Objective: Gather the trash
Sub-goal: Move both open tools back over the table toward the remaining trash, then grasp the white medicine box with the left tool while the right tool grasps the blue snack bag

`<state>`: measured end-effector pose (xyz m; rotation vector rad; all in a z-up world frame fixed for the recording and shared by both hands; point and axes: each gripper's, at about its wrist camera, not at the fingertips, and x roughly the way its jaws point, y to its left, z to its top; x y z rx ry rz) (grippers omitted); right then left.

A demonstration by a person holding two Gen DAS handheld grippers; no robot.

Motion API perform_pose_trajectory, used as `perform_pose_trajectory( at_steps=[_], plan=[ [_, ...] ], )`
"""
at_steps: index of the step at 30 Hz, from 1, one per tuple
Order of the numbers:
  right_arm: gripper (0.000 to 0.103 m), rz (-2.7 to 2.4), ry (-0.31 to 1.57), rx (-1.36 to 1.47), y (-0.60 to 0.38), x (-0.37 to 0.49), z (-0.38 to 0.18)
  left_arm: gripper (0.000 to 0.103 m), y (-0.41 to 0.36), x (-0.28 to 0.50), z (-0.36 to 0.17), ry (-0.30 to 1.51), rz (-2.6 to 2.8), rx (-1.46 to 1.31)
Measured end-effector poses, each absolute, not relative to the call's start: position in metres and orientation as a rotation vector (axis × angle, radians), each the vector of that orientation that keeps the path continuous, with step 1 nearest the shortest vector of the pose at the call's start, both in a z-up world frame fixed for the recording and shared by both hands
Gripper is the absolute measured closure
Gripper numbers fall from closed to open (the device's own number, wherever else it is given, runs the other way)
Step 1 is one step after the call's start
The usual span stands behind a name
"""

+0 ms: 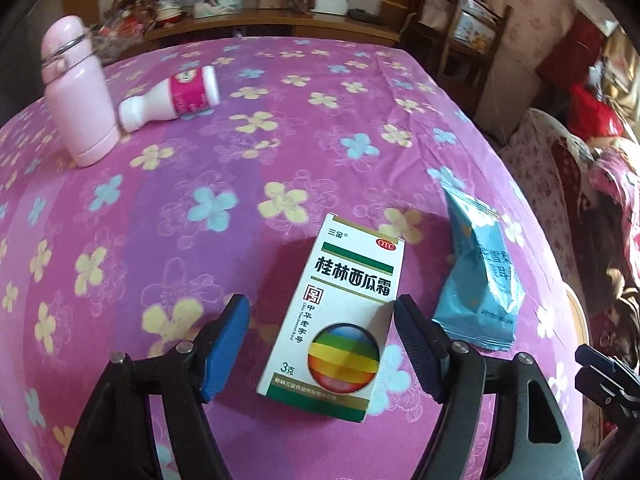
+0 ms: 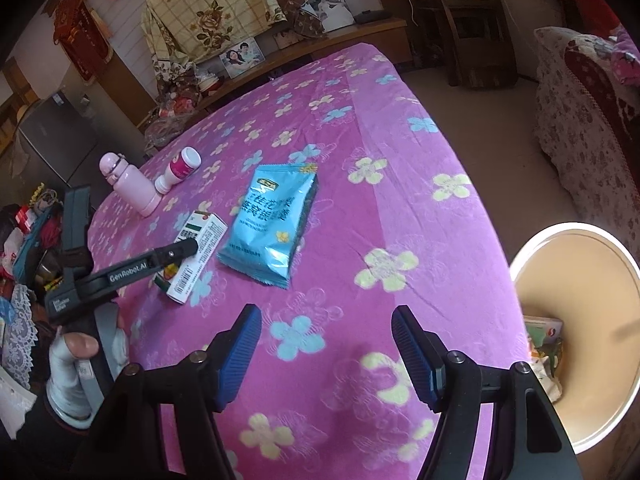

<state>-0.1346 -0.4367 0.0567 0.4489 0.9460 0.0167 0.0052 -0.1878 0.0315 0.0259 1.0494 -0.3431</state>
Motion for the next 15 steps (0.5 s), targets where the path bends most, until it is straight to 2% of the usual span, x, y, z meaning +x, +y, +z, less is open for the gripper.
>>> perform_pose_trajectory(
  at_steps=[3,15],
  plan=[
    [0.028,0.029,0.946,0.463,-0.424,-0.117,0.056,0.036,-0.178,0.0,0.034,1.017,-0.28,0.075],
    [0.026,-0.109,0.965,0.37,-0.367,-0.023,0.039,0.037,-0.119,-0.019,0.033,1.064,-0.248,-0.028]
  ],
)
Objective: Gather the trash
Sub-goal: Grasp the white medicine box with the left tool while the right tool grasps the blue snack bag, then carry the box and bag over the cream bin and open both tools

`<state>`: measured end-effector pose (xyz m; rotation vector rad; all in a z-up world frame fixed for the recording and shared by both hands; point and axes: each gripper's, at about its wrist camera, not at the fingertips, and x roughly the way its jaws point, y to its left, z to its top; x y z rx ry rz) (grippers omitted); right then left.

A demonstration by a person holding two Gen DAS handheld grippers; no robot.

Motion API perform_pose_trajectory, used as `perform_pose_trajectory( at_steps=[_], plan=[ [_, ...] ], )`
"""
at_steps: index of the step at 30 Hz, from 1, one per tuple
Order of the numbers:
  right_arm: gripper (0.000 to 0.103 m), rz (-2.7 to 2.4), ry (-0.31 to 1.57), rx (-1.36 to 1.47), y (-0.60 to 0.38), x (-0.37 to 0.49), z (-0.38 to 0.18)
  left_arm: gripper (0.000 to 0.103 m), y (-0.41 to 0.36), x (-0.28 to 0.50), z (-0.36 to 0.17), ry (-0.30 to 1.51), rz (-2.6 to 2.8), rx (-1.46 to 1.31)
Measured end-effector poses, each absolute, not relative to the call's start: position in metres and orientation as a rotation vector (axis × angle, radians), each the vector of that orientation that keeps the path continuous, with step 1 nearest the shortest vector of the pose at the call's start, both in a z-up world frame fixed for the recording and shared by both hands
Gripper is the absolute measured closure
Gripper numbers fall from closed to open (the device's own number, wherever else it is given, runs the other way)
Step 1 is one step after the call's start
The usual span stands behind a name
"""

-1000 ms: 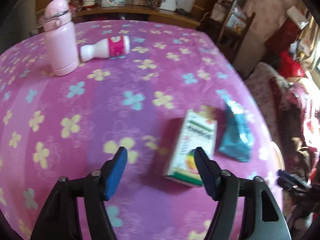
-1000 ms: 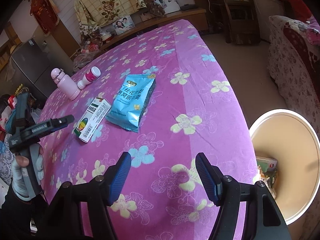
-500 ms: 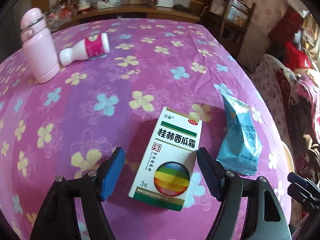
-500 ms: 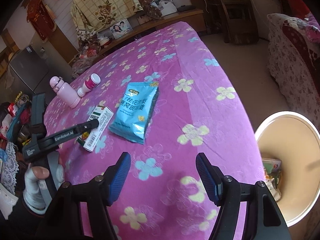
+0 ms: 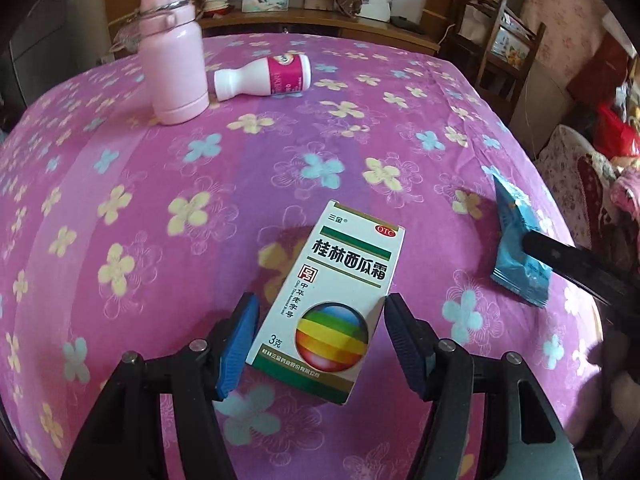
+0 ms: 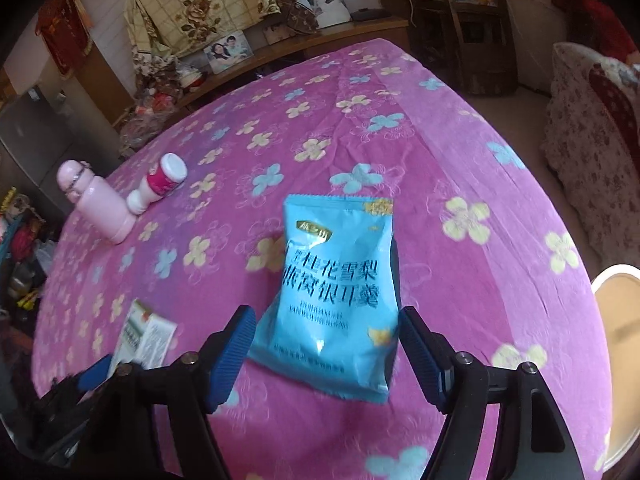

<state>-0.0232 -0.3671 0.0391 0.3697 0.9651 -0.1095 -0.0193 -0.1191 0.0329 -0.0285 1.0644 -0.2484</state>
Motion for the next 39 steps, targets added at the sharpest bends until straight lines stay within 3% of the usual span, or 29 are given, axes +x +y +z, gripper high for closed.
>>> perform_pose_trajectory(
  at_steps=[12,21,30,32,33,37,39],
  plan=[
    [0.024,-0.133,0.999,0.218,-0.352,0.01,0.024,0.037,-0.12,-0.015,0.022,1.095,-0.267,-0.061],
    [0.026,0.121,1.055,0.093,-0.341,-0.03,0.029,0.036,-0.121,-0.014,0.022,1.096,-0.259,-0.065],
    [0.024,0.052,1.032,0.132,-0.342,-0.058,0.027,0.034,-0.129,-0.021,0.02,1.064,-0.231,-0.008],
    [0.025,0.047,1.017,0.138,-0.342,-0.063,0.028,0.04,-0.13,-0.024,0.021,1.055,-0.227,0.007],
    [0.025,0.048,1.009,0.137,-0.341,-0.066,0.028,0.045,-0.13,-0.027,0.021,1.047,-0.224,0.02],
    [0.045,0.055,0.986,0.119,-0.338,-0.08,0.033,0.045,-0.129,-0.036,0.022,1.048,-0.252,0.004],
    [0.046,0.064,0.972,0.114,-0.338,-0.089,0.038,0.046,-0.13,-0.043,0.024,1.039,-0.262,0.003]
  ],
)
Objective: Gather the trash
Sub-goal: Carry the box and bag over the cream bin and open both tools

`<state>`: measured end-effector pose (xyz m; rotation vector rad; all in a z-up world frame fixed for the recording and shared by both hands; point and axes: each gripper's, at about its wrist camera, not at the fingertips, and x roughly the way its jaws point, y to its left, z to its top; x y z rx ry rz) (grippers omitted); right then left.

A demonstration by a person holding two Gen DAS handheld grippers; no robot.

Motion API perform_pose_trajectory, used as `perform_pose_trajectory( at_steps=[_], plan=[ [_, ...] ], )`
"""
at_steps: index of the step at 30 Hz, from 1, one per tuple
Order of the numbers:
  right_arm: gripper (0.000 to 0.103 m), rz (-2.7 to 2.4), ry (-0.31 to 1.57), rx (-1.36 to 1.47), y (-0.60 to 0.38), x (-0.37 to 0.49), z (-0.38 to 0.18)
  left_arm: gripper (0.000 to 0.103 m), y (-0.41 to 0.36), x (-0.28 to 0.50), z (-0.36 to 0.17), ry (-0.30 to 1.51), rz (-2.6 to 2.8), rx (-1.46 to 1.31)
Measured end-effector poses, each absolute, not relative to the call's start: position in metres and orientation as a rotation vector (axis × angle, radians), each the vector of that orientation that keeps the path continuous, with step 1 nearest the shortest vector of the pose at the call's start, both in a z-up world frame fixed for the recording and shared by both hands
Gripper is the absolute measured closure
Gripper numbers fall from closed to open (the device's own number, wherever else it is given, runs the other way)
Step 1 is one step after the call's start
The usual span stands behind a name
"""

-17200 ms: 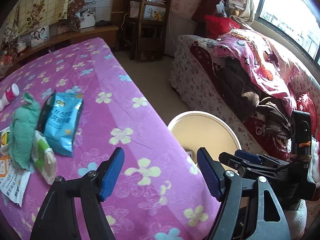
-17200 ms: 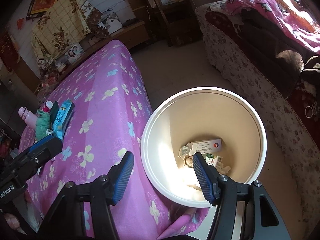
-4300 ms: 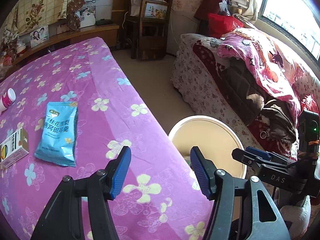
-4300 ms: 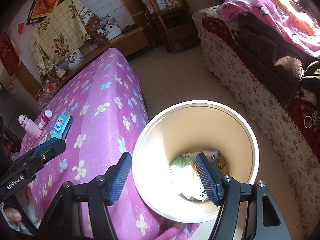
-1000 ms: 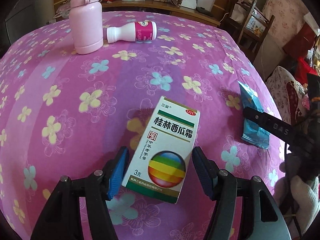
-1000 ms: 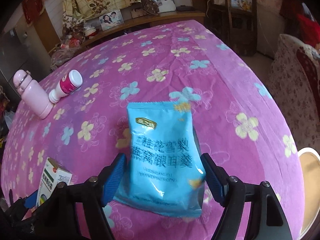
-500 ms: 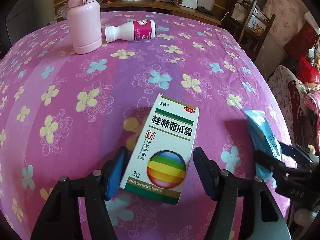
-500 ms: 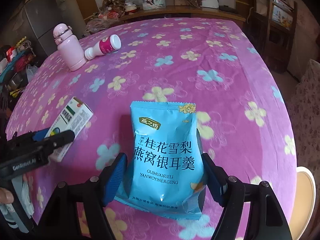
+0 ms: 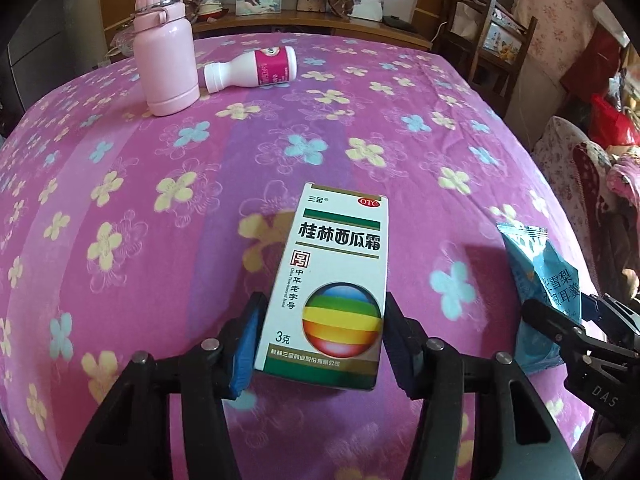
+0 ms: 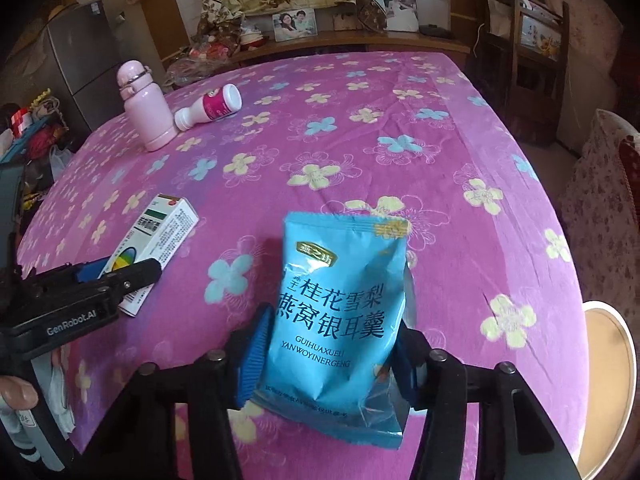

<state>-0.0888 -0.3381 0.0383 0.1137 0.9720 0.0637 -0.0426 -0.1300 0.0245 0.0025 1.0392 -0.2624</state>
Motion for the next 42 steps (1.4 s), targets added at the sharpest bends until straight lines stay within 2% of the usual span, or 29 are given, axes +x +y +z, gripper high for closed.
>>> perform_pose_trajectory(
  at_steps=[6,18,31,42],
  plan=[
    [0.05,0.076,0.944,0.09,-0.341,-0.115,0.048,0.046,-0.14,-0.064,0.034,1.009,-0.302,0.012],
    [0.05,0.003,0.869,0.117,-0.385,-0.17,0.077,0.046,-0.19,-0.098,0.07,0.962,-0.427,0.042],
    [0.05,-0.185,0.848,0.209,-0.49,-0.229,0.083,0.046,-0.314,-0.138,0.082,0.946,-0.638,0.149],
    [0.05,-0.315,0.88,0.318,-0.576,-0.264,0.061,0.046,-0.405,-0.165,0.071,0.972,-0.763,0.224]
  ],
)
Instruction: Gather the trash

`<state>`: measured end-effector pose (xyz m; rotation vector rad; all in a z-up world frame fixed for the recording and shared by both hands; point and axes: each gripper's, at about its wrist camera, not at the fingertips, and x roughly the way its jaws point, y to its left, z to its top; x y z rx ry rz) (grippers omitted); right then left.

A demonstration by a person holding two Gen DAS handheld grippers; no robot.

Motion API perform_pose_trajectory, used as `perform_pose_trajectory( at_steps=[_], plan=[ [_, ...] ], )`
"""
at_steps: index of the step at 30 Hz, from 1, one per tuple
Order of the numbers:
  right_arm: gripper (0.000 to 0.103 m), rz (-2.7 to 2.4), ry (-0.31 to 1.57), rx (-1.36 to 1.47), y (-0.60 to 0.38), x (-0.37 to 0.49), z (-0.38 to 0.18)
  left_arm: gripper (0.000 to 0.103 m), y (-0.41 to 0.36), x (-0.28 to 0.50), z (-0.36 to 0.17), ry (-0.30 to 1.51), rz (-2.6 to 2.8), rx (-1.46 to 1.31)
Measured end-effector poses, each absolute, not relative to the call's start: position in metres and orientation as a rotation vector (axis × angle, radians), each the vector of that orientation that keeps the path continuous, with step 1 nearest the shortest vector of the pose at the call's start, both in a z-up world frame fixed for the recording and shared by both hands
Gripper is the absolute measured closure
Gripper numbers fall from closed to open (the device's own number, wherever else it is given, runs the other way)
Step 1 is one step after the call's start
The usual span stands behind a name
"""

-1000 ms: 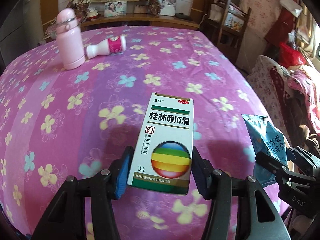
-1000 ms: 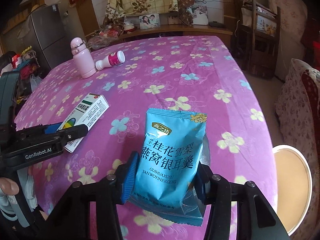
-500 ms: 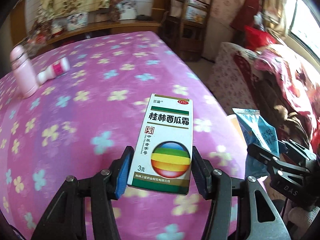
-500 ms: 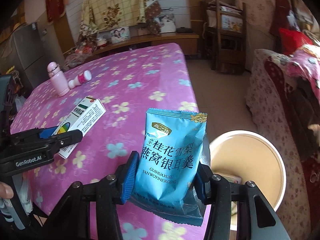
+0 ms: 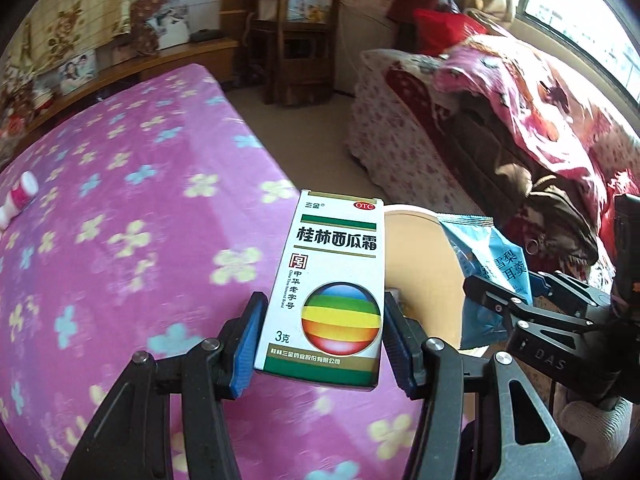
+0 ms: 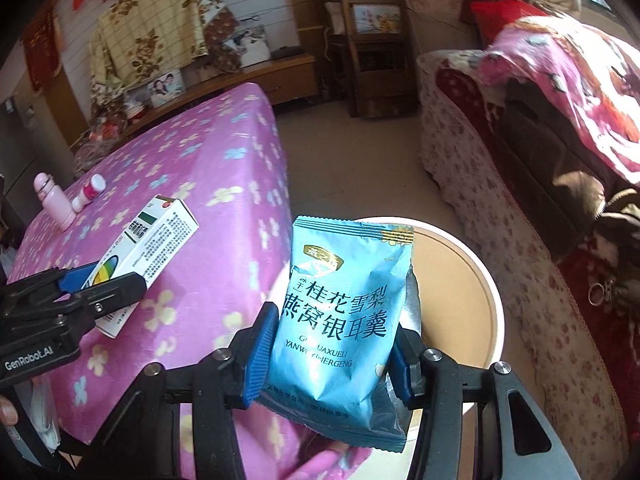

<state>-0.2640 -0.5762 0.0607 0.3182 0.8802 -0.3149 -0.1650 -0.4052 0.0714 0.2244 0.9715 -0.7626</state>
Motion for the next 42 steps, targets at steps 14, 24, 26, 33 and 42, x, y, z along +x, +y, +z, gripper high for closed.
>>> perform_pose_trajectory(
  at_steps=[14,24,26,33,42],
  plan=[
    [0.048,-0.377,0.928,0.474,-0.639,-0.281,0.015,0.046,-0.459,-0.171,0.048,1.02,-0.814,0.255],
    [0.035,-0.374,0.932,0.607,-0.657,-0.285,-0.005,0.046,-0.47,-0.17,0.036,1.082,-0.864,0.223],
    [0.035,-0.378,0.923,0.606,-0.657,-0.287,-0.002,0.043,-0.47,-0.17,0.034,1.095,-0.878,0.22],
    [0.035,-0.376,0.909,0.591,-0.65,-0.291,0.006,0.038,-0.466,-0.172,0.035,1.085,-0.876,0.217],
    [0.035,-0.396,0.886,0.5,-0.625,-0.295,0.024,0.038,-0.454,-0.18,0.048,0.982,-0.827,0.258]
  ],
)
